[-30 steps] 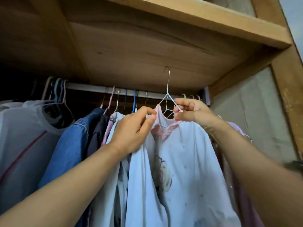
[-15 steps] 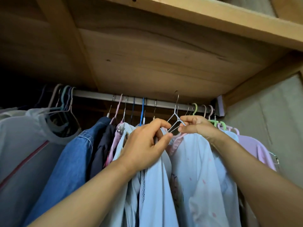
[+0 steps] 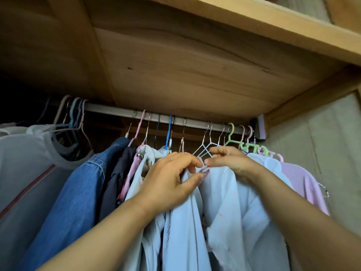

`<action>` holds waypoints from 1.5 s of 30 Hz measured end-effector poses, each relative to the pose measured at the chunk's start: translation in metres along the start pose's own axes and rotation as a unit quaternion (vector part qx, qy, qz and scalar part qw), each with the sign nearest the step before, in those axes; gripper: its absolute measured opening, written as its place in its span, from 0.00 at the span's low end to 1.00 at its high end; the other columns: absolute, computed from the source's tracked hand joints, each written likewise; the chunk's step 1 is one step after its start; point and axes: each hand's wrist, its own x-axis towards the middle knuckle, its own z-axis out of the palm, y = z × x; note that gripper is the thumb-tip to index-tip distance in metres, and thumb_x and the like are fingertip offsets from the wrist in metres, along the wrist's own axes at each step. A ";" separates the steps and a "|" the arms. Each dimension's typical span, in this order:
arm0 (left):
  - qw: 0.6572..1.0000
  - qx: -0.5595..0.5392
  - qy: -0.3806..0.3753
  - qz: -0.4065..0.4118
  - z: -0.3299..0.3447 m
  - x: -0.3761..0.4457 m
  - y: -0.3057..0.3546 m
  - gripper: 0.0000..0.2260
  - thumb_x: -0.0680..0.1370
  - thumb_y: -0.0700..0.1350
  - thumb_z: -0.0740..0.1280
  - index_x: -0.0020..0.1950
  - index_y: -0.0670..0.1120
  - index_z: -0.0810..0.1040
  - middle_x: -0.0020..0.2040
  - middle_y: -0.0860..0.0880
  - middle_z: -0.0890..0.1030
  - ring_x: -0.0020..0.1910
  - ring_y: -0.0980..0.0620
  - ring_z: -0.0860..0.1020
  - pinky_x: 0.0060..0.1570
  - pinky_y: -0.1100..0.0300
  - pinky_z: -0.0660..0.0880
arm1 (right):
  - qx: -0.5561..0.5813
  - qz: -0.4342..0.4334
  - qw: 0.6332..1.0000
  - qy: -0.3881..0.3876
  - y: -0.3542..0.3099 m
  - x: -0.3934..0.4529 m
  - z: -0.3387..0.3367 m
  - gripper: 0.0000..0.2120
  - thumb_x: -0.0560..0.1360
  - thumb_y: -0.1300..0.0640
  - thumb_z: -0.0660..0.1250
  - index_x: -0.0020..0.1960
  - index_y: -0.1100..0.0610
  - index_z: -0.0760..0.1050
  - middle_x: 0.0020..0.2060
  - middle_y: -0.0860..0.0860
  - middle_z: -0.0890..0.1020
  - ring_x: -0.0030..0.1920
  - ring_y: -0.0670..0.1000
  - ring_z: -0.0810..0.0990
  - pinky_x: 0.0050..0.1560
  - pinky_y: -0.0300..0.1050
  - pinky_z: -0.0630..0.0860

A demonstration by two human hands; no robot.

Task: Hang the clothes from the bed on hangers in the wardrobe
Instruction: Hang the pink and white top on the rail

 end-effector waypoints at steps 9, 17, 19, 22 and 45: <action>0.993 0.115 0.020 0.012 0.005 -0.039 0.024 0.19 0.73 0.53 0.62 0.61 0.49 0.76 0.66 0.49 0.73 0.69 0.51 0.64 0.69 0.56 0.56 | -0.260 -0.198 0.924 0.199 -0.019 -0.113 0.019 0.30 0.68 0.50 0.73 0.67 0.54 0.70 0.58 0.52 0.73 0.60 0.50 0.71 0.60 0.43 0.68; 1.000 -0.003 0.012 -0.027 0.042 -0.148 0.087 0.17 0.75 0.52 0.62 0.59 0.46 0.79 0.66 0.46 0.73 0.69 0.47 0.66 0.69 0.48 0.59 | -0.336 -0.163 0.899 0.228 0.027 -0.270 0.053 0.21 0.70 0.49 0.67 0.60 0.57 0.77 0.51 0.50 0.77 0.53 0.48 0.75 0.55 0.30 0.67; 0.998 -0.036 -0.013 -0.059 0.046 -0.176 0.107 0.16 0.75 0.51 0.62 0.57 0.45 0.80 0.62 0.46 0.76 0.64 0.48 0.70 0.65 0.54 0.62 | -0.327 -0.118 0.911 0.221 0.039 -0.306 0.059 0.20 0.71 0.47 0.67 0.59 0.56 0.78 0.51 0.49 0.78 0.52 0.46 0.75 0.54 0.28 0.66; 0.982 -0.123 -0.099 -0.108 0.052 -0.228 0.151 0.15 0.75 0.52 0.61 0.55 0.47 0.79 0.53 0.51 0.79 0.51 0.55 0.75 0.50 0.63 0.69 | -0.326 -0.041 0.922 0.205 0.057 -0.376 0.073 0.18 0.71 0.48 0.66 0.58 0.56 0.78 0.49 0.47 0.78 0.50 0.44 0.75 0.52 0.26 0.66; 0.683 -0.409 -0.605 -0.013 -0.048 -0.414 0.577 0.14 0.72 0.62 0.63 0.51 0.57 0.80 0.38 0.63 0.78 0.41 0.63 0.77 0.45 0.62 0.75 | -0.374 0.537 0.665 0.360 -0.115 -0.938 0.146 0.17 0.68 0.44 0.62 0.50 0.50 0.81 0.32 0.39 0.78 0.37 0.43 0.78 0.39 0.38 0.73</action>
